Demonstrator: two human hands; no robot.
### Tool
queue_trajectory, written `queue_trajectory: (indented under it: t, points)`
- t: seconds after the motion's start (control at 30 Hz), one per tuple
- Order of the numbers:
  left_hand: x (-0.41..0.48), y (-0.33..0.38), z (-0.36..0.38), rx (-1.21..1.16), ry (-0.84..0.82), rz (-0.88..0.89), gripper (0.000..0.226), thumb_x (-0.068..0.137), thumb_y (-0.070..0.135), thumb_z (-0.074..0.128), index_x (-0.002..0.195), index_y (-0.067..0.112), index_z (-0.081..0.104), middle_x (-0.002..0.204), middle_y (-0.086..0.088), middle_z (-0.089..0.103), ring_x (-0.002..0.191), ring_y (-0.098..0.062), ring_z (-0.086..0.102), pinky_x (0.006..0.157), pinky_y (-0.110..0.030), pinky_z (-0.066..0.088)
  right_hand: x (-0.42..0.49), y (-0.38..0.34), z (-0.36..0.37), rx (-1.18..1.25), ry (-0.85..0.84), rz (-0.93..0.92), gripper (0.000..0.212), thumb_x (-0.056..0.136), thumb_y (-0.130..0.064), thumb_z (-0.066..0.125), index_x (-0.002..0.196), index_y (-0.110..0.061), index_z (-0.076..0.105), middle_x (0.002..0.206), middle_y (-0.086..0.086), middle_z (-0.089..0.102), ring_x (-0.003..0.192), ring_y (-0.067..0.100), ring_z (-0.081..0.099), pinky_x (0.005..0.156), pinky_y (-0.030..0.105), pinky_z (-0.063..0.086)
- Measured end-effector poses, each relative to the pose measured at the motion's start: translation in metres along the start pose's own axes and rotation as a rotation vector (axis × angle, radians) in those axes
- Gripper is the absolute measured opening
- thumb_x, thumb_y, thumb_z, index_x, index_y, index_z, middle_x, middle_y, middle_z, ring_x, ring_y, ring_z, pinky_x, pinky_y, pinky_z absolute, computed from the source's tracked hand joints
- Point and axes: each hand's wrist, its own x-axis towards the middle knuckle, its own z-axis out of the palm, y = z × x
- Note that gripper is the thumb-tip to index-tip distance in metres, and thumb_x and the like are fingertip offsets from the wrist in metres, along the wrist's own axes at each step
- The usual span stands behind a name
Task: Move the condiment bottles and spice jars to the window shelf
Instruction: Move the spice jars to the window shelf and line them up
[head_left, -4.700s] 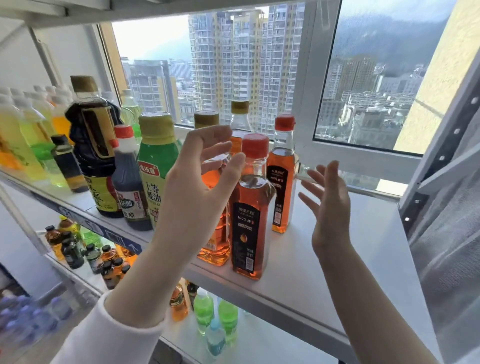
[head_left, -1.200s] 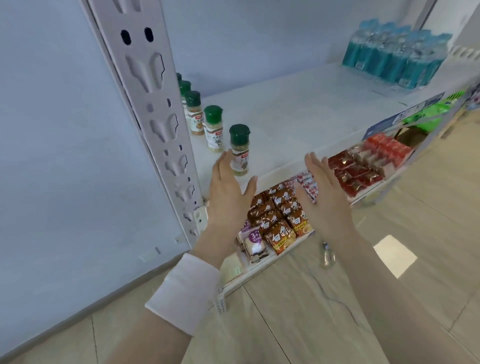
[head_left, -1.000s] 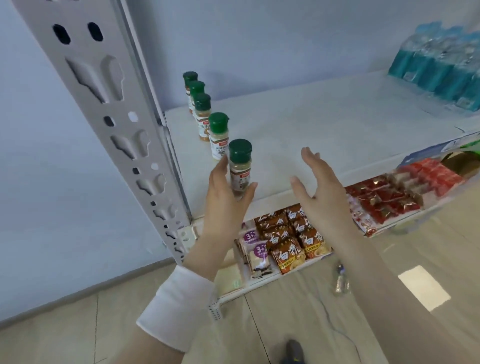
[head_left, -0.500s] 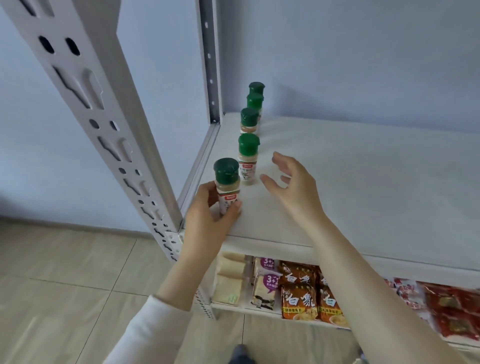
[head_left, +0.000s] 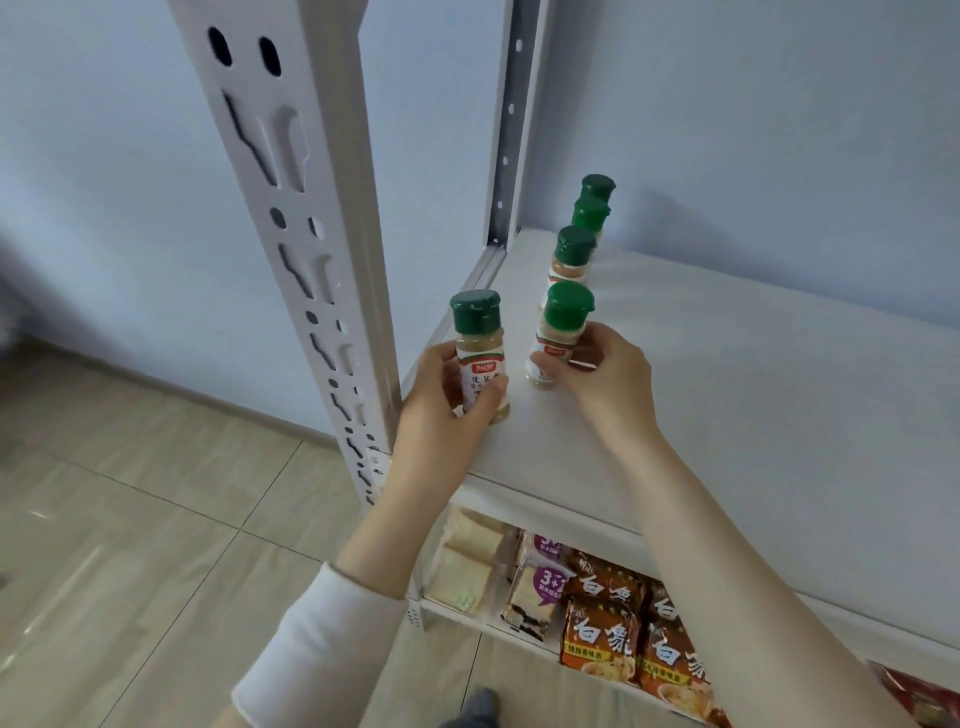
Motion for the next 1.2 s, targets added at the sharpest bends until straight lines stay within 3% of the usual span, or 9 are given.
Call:
queue_trajectory:
  t: [0.07, 0.13, 0.23, 0.37, 0.57, 0.73, 0.9, 1.07, 1.2]
  points:
    - [-0.009, 0.002, -0.002, -0.017, 0.019, 0.022, 0.032, 0.085, 0.024, 0.061, 0.112, 0.026, 0.043, 0.097, 0.013, 0.058, 0.089, 0.0, 0.059, 0.074, -0.01, 0.049, -0.009, -0.004, -0.007, 0.014, -0.006, -0.015, 0.029, 0.074, -0.026, 0.076, 0.099, -0.021, 0.062, 0.088, -0.01, 0.063, 0.08, 0.002, 0.059, 0.075, 0.012, 0.043]
    - [-0.024, 0.006, -0.006, -0.053, 0.015, 0.046, 0.033, 0.086, 0.024, 0.06, 0.113, 0.025, 0.043, 0.1, 0.008, 0.06, 0.091, -0.006, 0.061, 0.076, -0.018, 0.052, -0.023, -0.008, -0.017, 0.053, -0.021, -0.041, 0.027, 0.075, -0.028, 0.074, 0.099, -0.022, 0.062, 0.087, -0.014, 0.064, 0.079, -0.005, 0.059, 0.071, 0.006, 0.043]
    - [-0.055, 0.01, -0.014, -0.166, -0.027, 0.072, 0.033, 0.085, 0.025, 0.058, 0.114, 0.02, 0.043, 0.1, 0.002, 0.061, 0.09, -0.01, 0.064, 0.068, -0.016, 0.053, -0.053, -0.013, -0.03, 0.137, -0.079, -0.07, 0.025, 0.079, -0.028, 0.069, 0.101, -0.023, 0.06, 0.087, -0.017, 0.063, 0.082, -0.006, 0.06, 0.069, 0.002, 0.044]
    - [-0.097, 0.007, -0.029, -0.269, -0.029, 0.059, 0.046, 0.077, 0.038, 0.053, 0.116, 0.015, 0.042, 0.098, -0.001, 0.061, 0.086, -0.01, 0.066, 0.07, -0.023, 0.054, -0.097, -0.017, -0.03, 0.241, -0.201, -0.1, 0.021, 0.081, -0.026, 0.066, 0.101, -0.028, 0.058, 0.091, -0.019, 0.064, 0.082, -0.007, 0.062, 0.073, 0.004, 0.046]
    - [-0.14, -0.011, -0.08, -0.33, 0.117, -0.019, 0.028, 0.087, 0.037, 0.049, 0.11, 0.02, 0.045, 0.102, -0.009, 0.061, 0.078, -0.014, 0.062, 0.067, -0.021, 0.051, -0.153, -0.043, 0.009, 0.427, -0.426, -0.072, 0.029, 0.074, -0.041, 0.057, 0.101, -0.032, 0.056, 0.098, -0.014, 0.065, 0.09, -0.006, 0.062, 0.075, 0.008, 0.047]
    - [-0.154, -0.034, -0.159, -0.347, 0.274, -0.071, 0.026, 0.092, 0.023, 0.044, 0.115, 0.011, 0.041, 0.099, 0.005, 0.063, 0.074, -0.007, 0.06, 0.067, -0.02, 0.053, -0.185, -0.079, 0.089, 0.489, -0.591, -0.041, 0.027, 0.075, -0.043, 0.053, 0.102, -0.039, 0.052, 0.1, -0.016, 0.063, 0.093, -0.004, 0.062, 0.075, 0.012, 0.049]
    - [-0.16, -0.076, -0.275, -0.358, 0.396, -0.119, 0.024, 0.092, 0.009, 0.047, 0.114, 0.015, 0.04, 0.098, 0.004, 0.06, 0.071, 0.0, 0.059, 0.069, -0.017, 0.051, -0.215, -0.133, 0.204, 0.612, -0.745, 0.056, 0.033, 0.077, -0.044, 0.052, 0.107, -0.032, 0.054, 0.106, 0.003, 0.062, 0.107, 0.027, 0.06, 0.096, 0.04, 0.049]
    - [-0.171, -0.123, -0.395, -0.332, 0.494, -0.171, 0.041, 0.088, 0.005, 0.056, 0.123, 0.015, 0.037, 0.112, -0.007, 0.059, 0.086, -0.013, 0.058, 0.07, -0.016, 0.051, -0.252, -0.192, 0.332, 0.717, -0.907, 0.138, 0.05, 0.079, -0.039, 0.049, 0.121, -0.013, 0.051, 0.103, -0.002, 0.061, 0.095, 0.012, 0.061, 0.082, 0.031, 0.055]
    - [-0.173, -0.158, -0.472, -0.31, 0.564, -0.223, 0.045, 0.088, 0.008, 0.058, 0.126, 0.016, 0.035, 0.116, -0.014, 0.056, 0.088, -0.013, 0.059, 0.071, -0.016, 0.051, -0.278, -0.233, 0.418, 0.716, -1.034, 0.185, 0.048, 0.079, -0.041, 0.046, 0.119, -0.016, 0.05, 0.115, 0.003, 0.064, 0.103, 0.019, 0.063, 0.078, 0.027, 0.055]
